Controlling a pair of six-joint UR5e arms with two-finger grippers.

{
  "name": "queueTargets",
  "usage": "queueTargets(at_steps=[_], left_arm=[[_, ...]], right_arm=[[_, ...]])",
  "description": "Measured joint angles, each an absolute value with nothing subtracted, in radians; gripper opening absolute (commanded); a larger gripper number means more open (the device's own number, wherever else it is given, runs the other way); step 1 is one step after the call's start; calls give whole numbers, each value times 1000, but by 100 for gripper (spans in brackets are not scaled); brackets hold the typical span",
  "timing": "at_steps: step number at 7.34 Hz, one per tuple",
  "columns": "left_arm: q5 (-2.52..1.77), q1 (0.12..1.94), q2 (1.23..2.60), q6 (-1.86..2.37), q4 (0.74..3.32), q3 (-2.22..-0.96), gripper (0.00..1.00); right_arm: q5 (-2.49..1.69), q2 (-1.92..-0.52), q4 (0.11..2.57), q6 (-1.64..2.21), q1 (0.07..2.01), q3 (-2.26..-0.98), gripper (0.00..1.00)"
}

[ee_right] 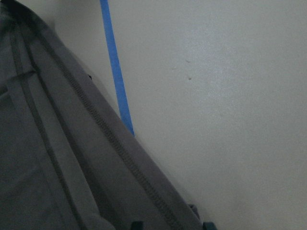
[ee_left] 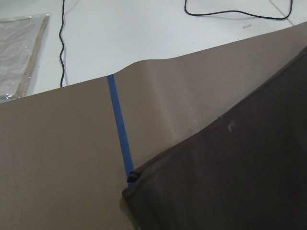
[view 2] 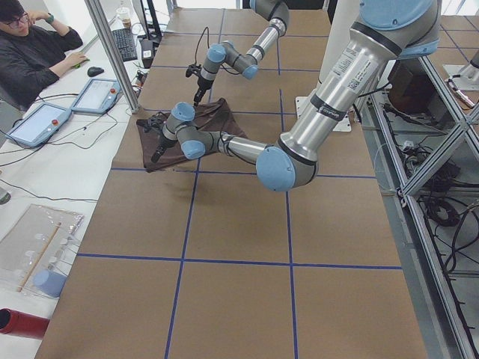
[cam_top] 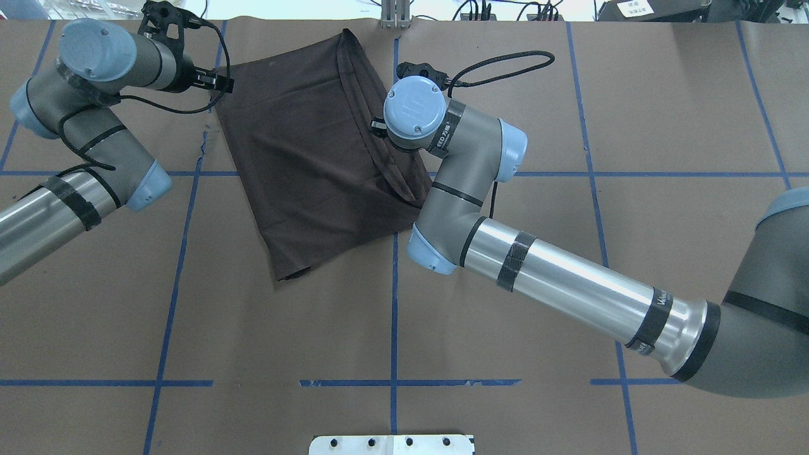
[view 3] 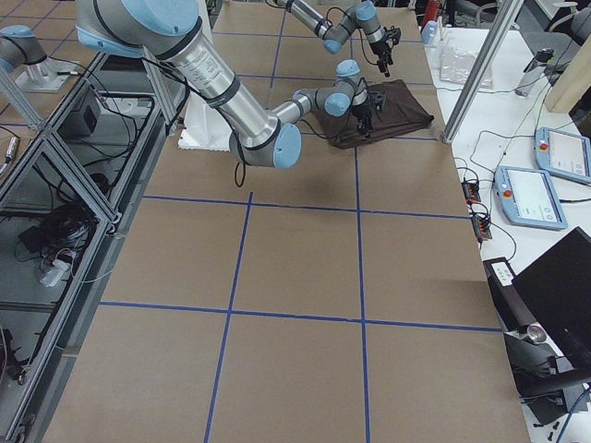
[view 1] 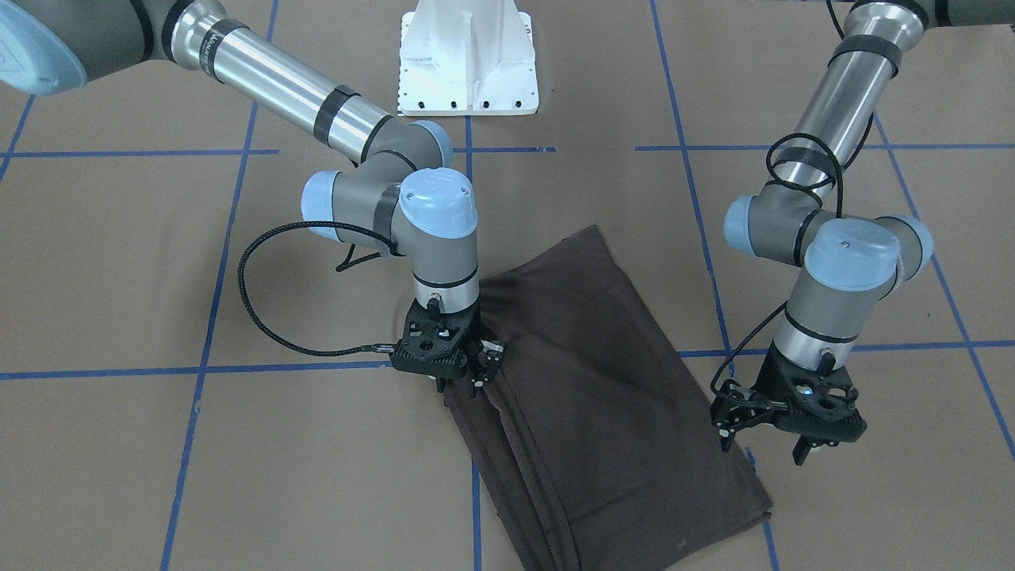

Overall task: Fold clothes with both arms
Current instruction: 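Grasp the shirt's far corner with the right gripper while the left holds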

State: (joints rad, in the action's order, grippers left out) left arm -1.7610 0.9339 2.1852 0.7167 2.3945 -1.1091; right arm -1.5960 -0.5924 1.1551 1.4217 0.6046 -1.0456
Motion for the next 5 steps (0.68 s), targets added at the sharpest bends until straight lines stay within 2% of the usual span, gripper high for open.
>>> queueTargets(at_steps=[5], left_arm=[[-1761, 930, 2172, 725, 2395, -1119, 100]], right_arm=[[-1547, -593, 1156, 1417, 577, -1010, 51]])
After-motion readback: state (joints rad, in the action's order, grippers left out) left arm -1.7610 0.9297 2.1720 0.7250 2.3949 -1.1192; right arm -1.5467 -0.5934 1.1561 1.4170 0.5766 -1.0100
